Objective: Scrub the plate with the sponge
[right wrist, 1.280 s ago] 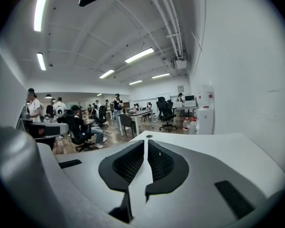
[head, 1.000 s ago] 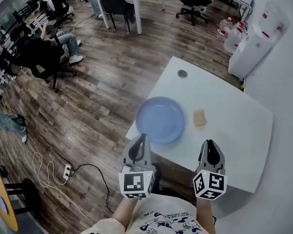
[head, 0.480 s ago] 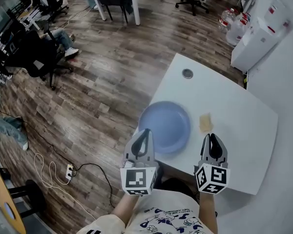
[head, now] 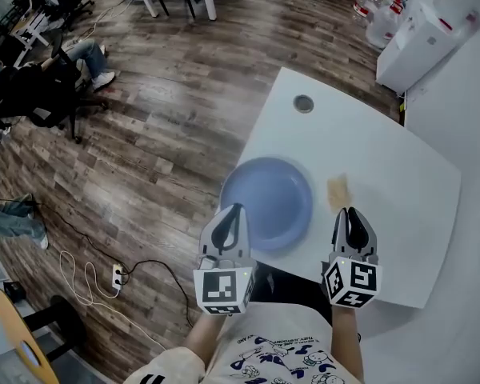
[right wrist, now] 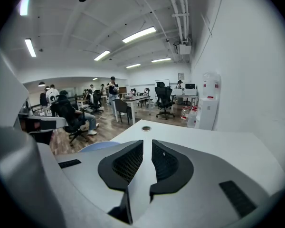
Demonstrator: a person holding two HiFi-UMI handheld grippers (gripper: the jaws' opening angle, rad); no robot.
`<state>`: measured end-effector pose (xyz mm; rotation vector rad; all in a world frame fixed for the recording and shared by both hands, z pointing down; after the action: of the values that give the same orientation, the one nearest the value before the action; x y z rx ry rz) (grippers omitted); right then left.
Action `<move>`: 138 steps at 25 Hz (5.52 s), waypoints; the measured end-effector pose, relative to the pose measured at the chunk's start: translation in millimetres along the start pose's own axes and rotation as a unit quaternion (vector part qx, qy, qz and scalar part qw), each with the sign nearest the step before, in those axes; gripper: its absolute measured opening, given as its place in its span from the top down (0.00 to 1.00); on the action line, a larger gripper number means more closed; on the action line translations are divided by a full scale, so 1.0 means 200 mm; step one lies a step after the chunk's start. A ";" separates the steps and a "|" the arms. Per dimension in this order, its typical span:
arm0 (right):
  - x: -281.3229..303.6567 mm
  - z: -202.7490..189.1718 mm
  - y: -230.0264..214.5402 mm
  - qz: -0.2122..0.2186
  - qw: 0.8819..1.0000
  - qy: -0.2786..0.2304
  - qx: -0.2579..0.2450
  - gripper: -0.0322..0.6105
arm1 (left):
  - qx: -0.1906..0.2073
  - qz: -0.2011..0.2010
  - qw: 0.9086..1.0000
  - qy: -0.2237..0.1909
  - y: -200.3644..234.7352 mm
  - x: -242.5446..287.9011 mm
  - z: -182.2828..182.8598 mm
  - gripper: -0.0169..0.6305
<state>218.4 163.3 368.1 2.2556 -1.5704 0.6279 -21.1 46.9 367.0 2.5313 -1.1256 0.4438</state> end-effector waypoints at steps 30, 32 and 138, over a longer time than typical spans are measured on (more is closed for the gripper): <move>0.53 -0.17 -0.33 0.063 0.982 0.175 -0.040 0.71 | -0.030 0.012 0.995 0.092 -0.22 0.43 -0.12 0.95; 0.55 -0.19 -0.33 0.068 0.979 0.184 -0.049 0.71 | -0.032 0.012 0.995 0.097 -0.23 0.44 -0.13 0.95; 0.48 -0.22 0.56 0.225 0.947 0.154 -0.171 0.77 | -0.280 0.063 0.940 0.183 0.22 0.10 -0.65 0.80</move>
<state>134.1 70.4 457.8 1.4774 -1.8666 0.7130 -60.2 62.0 499.7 1.8052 -1.0808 0.5141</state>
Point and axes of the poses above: the fingertips, and each gripper's own axes: x forward along the fingers, y to its left, z out of its top, the point moved 9 cm from there along -x, backward along the fingers, and after that the axes turned 5 degrees about y, right-handed, at the moved point
